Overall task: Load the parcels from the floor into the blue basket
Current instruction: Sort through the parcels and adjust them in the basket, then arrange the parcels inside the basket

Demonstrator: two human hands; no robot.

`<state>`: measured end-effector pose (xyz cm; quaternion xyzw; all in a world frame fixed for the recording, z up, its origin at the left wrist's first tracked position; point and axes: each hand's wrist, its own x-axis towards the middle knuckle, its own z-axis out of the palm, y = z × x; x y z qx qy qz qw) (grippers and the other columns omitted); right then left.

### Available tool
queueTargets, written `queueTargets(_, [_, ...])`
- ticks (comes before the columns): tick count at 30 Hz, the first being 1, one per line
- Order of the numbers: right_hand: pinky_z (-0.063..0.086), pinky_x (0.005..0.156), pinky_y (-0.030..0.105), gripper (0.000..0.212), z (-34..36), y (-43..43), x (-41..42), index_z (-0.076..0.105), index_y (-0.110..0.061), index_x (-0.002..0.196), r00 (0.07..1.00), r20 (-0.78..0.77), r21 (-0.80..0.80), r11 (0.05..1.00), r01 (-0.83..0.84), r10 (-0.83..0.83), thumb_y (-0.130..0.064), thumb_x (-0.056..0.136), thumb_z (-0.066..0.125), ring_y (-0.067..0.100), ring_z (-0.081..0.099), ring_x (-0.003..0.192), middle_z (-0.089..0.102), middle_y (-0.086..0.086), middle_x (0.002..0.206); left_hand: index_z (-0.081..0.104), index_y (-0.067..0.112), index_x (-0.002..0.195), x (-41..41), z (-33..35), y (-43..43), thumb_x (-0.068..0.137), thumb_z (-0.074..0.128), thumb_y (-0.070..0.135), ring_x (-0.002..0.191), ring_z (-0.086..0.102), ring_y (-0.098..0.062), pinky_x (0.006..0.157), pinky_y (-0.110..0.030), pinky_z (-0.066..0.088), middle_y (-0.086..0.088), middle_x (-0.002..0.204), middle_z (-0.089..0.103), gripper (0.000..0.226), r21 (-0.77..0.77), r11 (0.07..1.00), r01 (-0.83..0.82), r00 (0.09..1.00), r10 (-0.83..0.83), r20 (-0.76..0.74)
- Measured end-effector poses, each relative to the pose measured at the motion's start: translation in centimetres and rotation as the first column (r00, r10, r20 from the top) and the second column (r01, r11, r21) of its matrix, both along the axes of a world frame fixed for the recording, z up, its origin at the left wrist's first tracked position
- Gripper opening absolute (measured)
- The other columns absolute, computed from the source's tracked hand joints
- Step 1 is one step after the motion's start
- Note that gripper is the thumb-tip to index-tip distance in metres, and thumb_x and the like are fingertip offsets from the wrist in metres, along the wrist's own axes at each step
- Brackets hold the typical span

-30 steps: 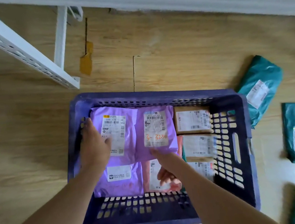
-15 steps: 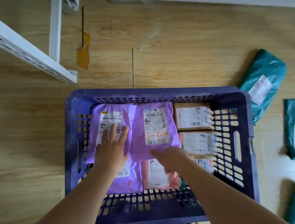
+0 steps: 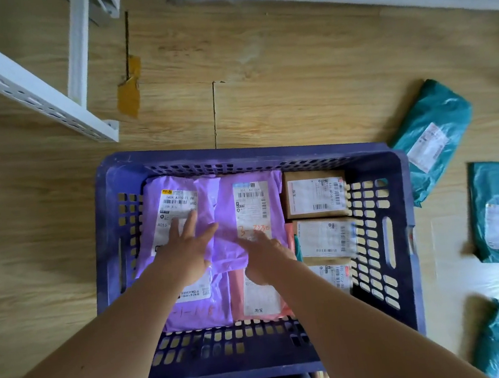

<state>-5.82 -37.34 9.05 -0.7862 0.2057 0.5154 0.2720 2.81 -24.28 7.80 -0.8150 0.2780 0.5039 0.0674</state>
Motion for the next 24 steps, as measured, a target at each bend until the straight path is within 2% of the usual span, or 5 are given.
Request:
queueTargets(7, [0.048,0.089,0.033,0.054,5.2,-1.6,-0.4,0.048,-0.024,0.135,0.939,0.259,-0.070,0.965,0.252,-0.226,-0.003,0.086,0.042,0.024,0.047,0.119,0.051,0.005,0.131,0.006,0.030,0.151,0.6,6.2,-2.2,0.094,0.050,0.022,0.142,0.017,-0.026,0.103,-0.039,0.041,-0.008,0.157,0.007,0.073,-0.225,0.970,0.091,0.979,-0.046,0.196])
queueTargets(11, [0.049,0.075,0.029,0.046,10.1,-3.0,-0.6,0.053,-0.023,0.129,0.876,0.391,-0.061,0.942,0.331,-0.283,-0.005,0.089,0.043,0.023,0.056,0.109,0.056,0.003,0.128,0.006,0.029,0.151,0.9,11.4,-3.9,0.096,0.048,0.025,0.143,0.017,-0.025,0.106,-0.037,0.034,-0.007,0.158,0.005,0.070,-0.254,0.960,0.113,0.975,-0.058,0.214])
queueTargets(14, [0.052,0.081,0.031,0.039,14.5,-4.3,-1.1,0.056,-0.022,0.126,0.813,0.482,-0.048,0.916,0.398,-0.327,-0.009,0.091,0.044,0.019,0.057,0.108,0.057,0.001,0.129,0.010,0.028,0.151,0.7,15.7,-5.3,0.096,0.049,0.025,0.141,0.022,-0.026,0.107,-0.038,0.032,-0.004,0.158,0.006,0.067,-0.296,0.949,0.110,0.977,-0.049,0.207])
queueTargets(20, [0.041,0.068,0.021,0.036,23.7,-6.7,-4.0,0.058,-0.023,0.124,0.750,0.561,-0.082,0.879,0.471,-0.350,-0.011,0.093,0.043,0.017,0.060,0.098,0.062,0.001,0.121,0.021,0.027,0.148,-1.3,24.9,-7.8,0.094,0.052,0.025,0.140,0.027,-0.022,0.106,-0.037,0.035,0.002,0.157,0.011,0.062,-0.390,0.909,0.149,0.978,-0.076,0.196])
queueTargets(24, [0.044,0.080,0.024,0.038,30.0,-7.8,-7.1,0.060,-0.023,0.123,0.687,0.597,-0.079,0.822,0.563,-0.413,-0.010,0.091,0.045,0.019,0.059,0.107,0.061,0.002,0.124,0.023,0.026,0.147,-3.7,31.0,-8.9,0.095,0.050,0.024,0.140,0.026,-0.018,0.106,-0.031,0.031,0.004,0.156,0.012,0.059,-0.428,0.872,0.239,0.963,-0.157,0.219])
